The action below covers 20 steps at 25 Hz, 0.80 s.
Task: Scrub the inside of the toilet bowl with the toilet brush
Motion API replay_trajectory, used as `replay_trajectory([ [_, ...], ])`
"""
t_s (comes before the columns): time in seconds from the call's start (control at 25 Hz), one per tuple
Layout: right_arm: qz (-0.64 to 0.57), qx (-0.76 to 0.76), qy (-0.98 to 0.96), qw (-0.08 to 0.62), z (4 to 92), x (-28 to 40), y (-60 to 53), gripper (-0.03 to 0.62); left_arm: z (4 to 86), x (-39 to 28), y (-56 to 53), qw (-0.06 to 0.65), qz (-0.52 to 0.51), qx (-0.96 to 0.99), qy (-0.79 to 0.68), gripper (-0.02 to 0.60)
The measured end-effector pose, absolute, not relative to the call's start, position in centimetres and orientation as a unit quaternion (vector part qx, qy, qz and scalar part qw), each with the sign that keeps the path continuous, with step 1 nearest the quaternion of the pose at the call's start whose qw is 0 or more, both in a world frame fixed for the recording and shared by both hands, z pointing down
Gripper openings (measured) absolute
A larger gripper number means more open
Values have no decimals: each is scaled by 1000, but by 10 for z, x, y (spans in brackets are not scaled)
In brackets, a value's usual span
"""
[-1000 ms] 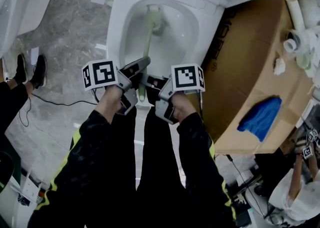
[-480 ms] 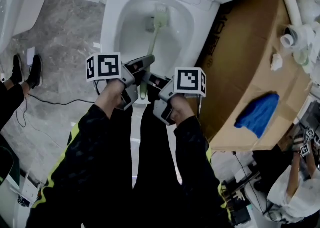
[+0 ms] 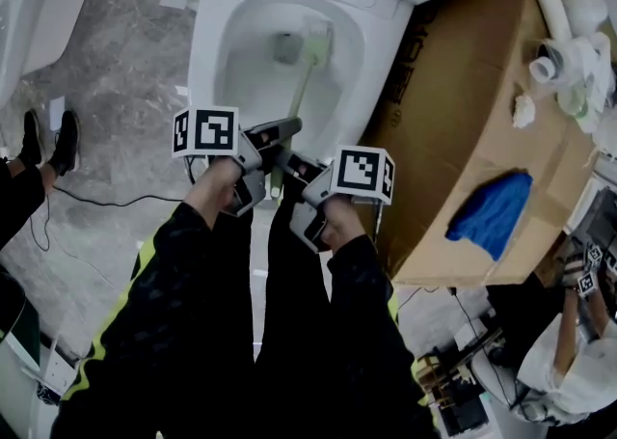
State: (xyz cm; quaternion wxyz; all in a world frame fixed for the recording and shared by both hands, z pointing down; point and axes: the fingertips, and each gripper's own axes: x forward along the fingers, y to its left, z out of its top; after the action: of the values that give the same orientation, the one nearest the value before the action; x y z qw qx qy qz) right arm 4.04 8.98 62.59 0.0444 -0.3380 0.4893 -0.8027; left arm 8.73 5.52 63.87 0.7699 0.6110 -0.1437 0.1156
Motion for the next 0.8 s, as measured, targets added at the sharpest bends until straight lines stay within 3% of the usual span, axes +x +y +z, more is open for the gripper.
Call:
replay_trajectory([
  [0.8,-834,-294,465,40,571,26,108,58,590,76,74,784,121,591,-145,97],
])
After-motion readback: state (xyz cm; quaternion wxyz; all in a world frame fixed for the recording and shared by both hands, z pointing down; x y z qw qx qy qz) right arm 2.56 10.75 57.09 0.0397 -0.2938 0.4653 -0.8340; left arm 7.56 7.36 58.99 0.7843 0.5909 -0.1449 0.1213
